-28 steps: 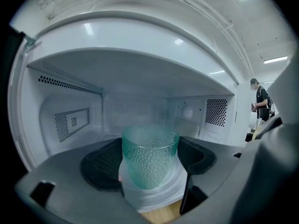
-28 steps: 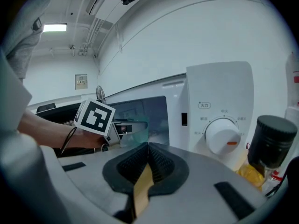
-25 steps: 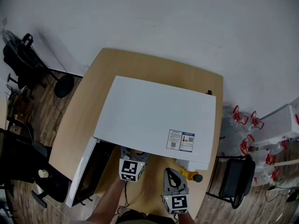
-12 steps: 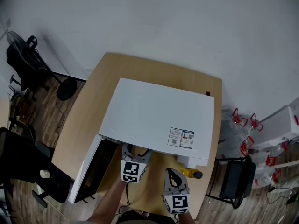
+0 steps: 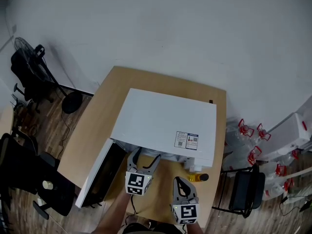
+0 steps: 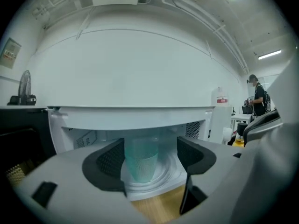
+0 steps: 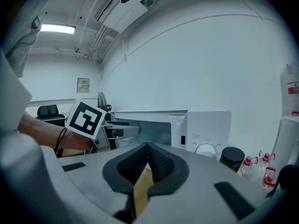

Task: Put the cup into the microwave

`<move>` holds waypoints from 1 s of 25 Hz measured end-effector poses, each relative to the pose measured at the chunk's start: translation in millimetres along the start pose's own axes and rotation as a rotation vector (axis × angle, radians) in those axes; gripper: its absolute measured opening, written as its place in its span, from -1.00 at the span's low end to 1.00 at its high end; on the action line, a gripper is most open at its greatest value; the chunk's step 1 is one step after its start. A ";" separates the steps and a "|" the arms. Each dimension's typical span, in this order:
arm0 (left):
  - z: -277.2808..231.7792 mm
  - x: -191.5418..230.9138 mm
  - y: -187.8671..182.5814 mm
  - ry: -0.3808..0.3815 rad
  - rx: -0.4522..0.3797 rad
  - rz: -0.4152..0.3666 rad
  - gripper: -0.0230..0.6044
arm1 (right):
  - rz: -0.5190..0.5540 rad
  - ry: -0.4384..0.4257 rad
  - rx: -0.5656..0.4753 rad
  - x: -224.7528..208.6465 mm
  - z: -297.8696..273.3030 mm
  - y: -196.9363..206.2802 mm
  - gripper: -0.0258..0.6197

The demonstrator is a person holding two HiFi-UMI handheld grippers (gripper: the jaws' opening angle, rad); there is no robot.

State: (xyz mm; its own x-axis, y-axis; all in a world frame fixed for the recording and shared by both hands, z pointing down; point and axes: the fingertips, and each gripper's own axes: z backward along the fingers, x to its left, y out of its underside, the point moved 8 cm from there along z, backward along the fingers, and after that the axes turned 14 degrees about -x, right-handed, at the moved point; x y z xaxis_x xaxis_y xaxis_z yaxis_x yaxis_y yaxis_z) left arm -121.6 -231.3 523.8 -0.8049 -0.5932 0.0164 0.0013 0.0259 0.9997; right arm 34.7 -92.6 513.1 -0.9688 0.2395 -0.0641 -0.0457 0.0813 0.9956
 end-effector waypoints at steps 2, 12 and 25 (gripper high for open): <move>8.6 -3.4 -3.1 0.003 -0.009 -0.002 0.24 | 0.007 0.008 -0.016 0.3 4.8 -5.1 -0.87; 71.3 -22.6 -34.6 0.005 -0.018 -0.016 0.09 | 0.044 0.029 -0.096 9.5 30.9 -37.8 -0.86; 172.6 -52.7 -72.0 -0.042 -0.070 -0.026 -0.36 | 0.074 -0.008 -0.166 44.2 80.0 -59.2 -0.86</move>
State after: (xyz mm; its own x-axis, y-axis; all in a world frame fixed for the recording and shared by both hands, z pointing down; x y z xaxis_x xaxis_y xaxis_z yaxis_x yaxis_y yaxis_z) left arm -181.7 -62.9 447.5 -0.8292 -0.5589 -0.0091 0.0200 -0.0460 0.9987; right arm 14.0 -9.5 445.8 -0.9690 0.2467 0.0094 -0.0150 -0.0969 0.9952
